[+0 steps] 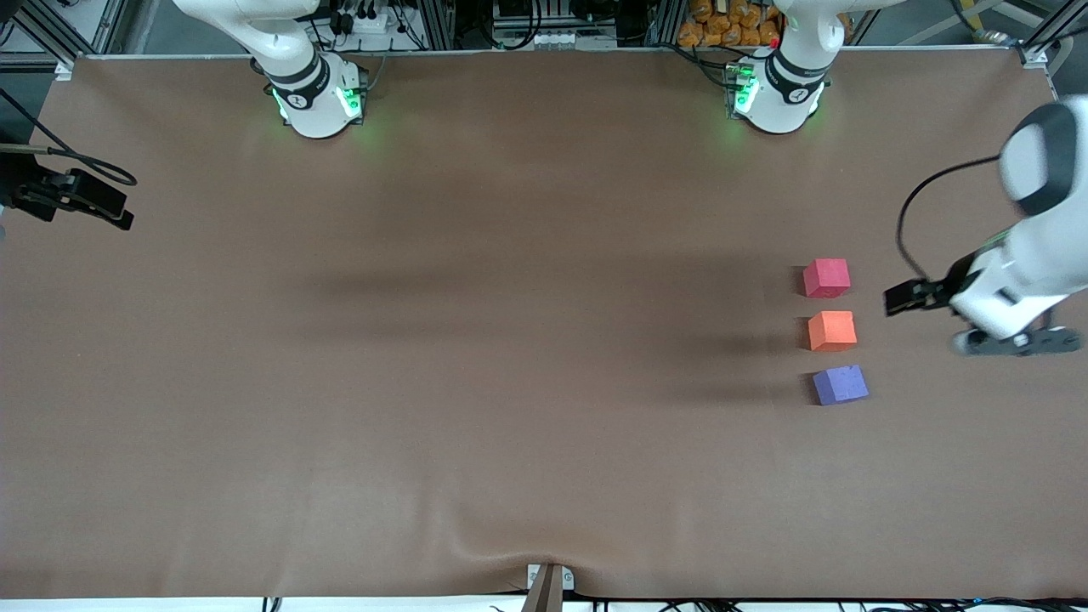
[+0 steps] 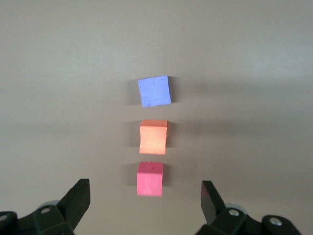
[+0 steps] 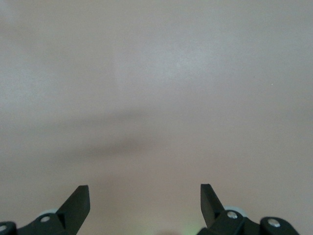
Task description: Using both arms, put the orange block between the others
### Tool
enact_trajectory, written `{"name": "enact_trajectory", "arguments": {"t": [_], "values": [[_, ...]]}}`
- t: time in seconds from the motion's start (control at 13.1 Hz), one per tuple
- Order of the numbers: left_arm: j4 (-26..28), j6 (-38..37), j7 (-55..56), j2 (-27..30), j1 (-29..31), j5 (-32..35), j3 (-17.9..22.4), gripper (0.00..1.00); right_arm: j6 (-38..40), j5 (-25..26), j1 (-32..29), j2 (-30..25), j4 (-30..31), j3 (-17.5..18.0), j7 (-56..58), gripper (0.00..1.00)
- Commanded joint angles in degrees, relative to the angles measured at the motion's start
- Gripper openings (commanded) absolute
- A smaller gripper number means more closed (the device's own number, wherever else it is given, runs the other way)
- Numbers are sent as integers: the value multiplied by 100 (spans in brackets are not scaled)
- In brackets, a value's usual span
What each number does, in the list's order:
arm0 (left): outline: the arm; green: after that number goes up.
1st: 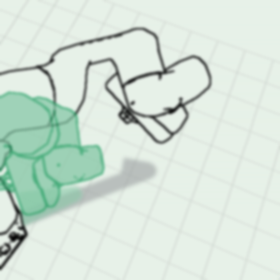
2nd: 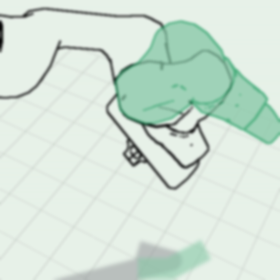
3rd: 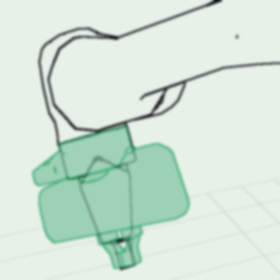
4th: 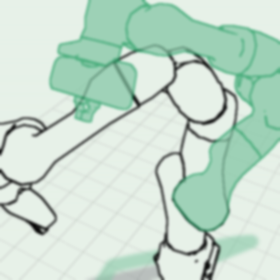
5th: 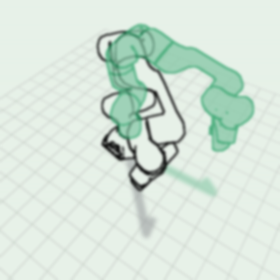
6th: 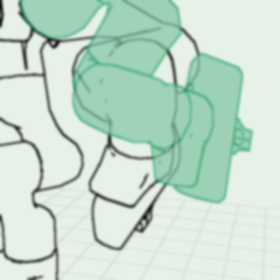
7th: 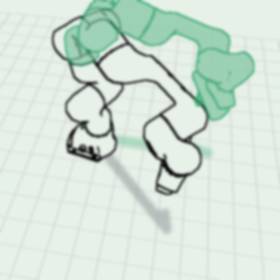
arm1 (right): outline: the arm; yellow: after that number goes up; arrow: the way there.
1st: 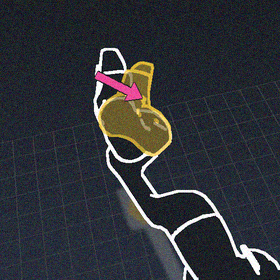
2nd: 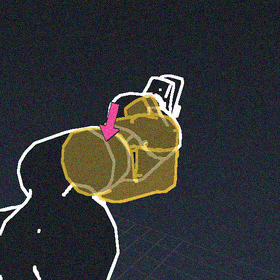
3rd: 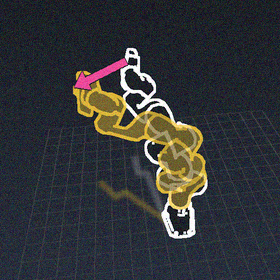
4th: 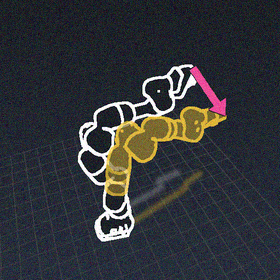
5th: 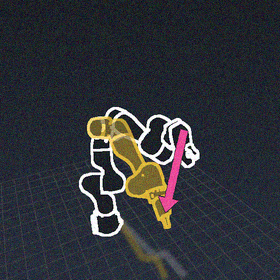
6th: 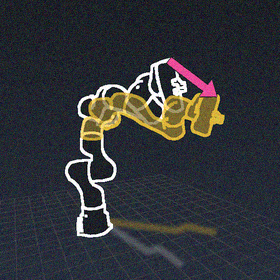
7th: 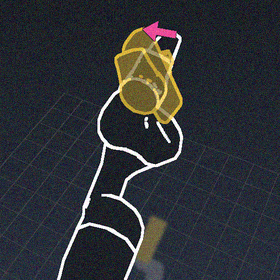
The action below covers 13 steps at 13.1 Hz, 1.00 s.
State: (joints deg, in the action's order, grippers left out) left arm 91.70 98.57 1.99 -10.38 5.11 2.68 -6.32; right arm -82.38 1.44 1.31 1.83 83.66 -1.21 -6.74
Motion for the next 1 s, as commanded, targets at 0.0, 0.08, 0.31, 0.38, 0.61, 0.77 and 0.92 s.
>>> {"name": "enact_trajectory", "arguments": {"t": [0.0, 0.08, 0.31, 0.38, 0.61, 0.77, 0.92], "values": [[-1056, -1004, -58, -114, 8, -31, -36, 100, 47, 119, 45, 1, -34, 16, -108, 100], [-1171, -1181, -49, -114, -9, -31, -54, 100, 47, 119, 45, 1, -26, 16, -108, 100], [-1304, -1262, -49, -35, -1, -40, -54, 100, 47, 119, 45, 1, -26, 16, -108, 100], [-1269, -1262, 12, 174, -10, -101, -37, 100, 47, 128, 54, 1, -26, 16, -108, 100], [-1164, -1340, 55, 325, -1, -189, -255, 100, 47, 119, 54, 1, -26, 16, -108, 100], [-1093, -1341, 91, 448, 17, -189, -318, 100, 47, 119, 54, 1, -26, 16, -108, 100], [-909, -1332, 118, 624, 26, -189, -318, 100, 47, 119, 54, 1, -26, 16, -108, 100]]}}
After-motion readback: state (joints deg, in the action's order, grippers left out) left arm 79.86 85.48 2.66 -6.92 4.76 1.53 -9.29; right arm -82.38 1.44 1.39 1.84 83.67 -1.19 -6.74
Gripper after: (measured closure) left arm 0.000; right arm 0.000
